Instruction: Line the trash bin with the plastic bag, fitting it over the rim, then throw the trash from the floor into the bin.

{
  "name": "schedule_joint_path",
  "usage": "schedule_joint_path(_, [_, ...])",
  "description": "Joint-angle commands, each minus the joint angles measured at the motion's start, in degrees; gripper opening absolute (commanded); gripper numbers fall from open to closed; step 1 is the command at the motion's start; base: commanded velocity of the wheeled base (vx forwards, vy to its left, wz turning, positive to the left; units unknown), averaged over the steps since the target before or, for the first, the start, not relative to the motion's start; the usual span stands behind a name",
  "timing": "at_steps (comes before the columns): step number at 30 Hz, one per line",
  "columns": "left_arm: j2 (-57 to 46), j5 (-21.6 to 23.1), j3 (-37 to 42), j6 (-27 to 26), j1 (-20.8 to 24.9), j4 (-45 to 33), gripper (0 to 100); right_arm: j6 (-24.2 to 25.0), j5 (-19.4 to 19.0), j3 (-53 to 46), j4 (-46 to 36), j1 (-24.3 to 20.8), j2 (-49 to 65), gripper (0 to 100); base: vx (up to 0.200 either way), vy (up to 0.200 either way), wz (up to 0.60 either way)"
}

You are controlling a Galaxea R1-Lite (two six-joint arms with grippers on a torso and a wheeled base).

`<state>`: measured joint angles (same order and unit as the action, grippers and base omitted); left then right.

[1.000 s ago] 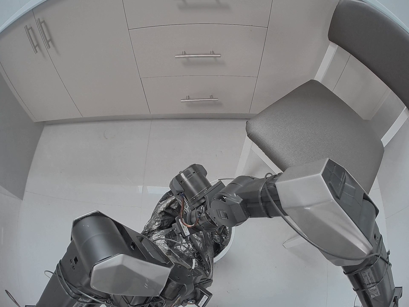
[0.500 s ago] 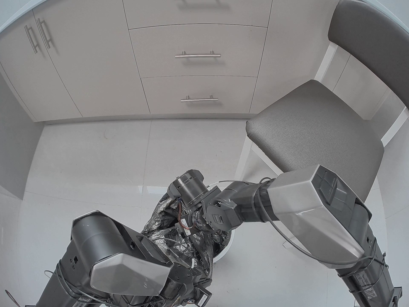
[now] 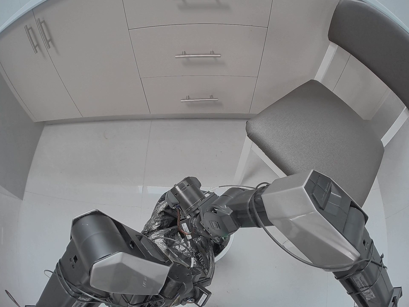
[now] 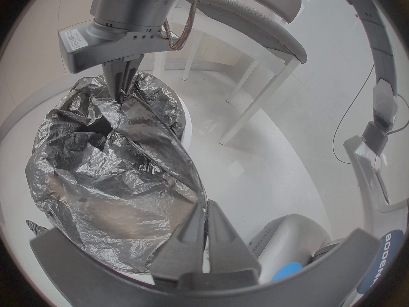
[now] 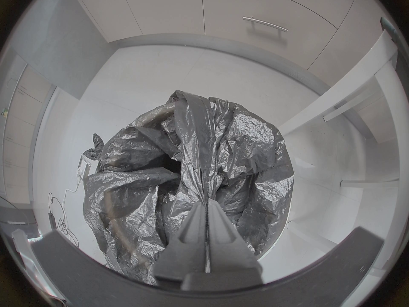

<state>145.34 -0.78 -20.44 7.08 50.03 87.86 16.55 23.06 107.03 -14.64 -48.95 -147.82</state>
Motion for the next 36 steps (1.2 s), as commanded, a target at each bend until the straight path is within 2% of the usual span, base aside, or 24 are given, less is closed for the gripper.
schedule_joint_path(1, [-0.23, -0.01, 0.23, 0.04, 0.33, 0.03, 0, 0.06, 1.02, -0.86, -0.04, -0.01, 0.61, 0, 0.000, 0.000, 0.00])
schedule_joint_path(8, [-0.23, -0.01, -0.03, 0.04, 1.83, 0.03, 0, 0.23, 4.88, -2.00, 0.05, -0.01, 1.84, 0, 0.000, 0.000, 0.00])
schedule_joint_path(16, [0.47, -0.27, -2.85, -0.05, 2.53, 0.03, 0, 1.99, 7.52, -2.71, 0.14, 0.78, 2.63, 0, 0.000, 0.000, 0.00])
schedule_joint_path(21, [1.00, -1.94, -3.99, -0.05, 2.97, 0.03, 0, 1.90, 9.45, -2.44, 2.16, 1.40, 2.10, 0, 0.000, 0.000, 0.00])
schedule_joint_path(24, [1.00, -2.12, -4.17, -0.05, 4.11, 0.03, 0, 1.46, 11.21, -2.44, 5.32, 2.63, 1.92, 0, 0.000, 0.000, 0.00])
schedule_joint_path(31, [1.79, -4.93, -5.13, 0.04, 8.77, -0.05, 0, 2.08, 14.11, -1.65, 5.59, 3.24, 1.92, 0, 0.000, 0.000, 0.00])
schedule_joint_path(36, [2.23, -5.02, -5.66, 0.04, 9.03, -0.05, 0, 2.17, 14.82, -0.51, 5.59, 3.86, 1.49, 0, 0.000, 0.000, 0.00])
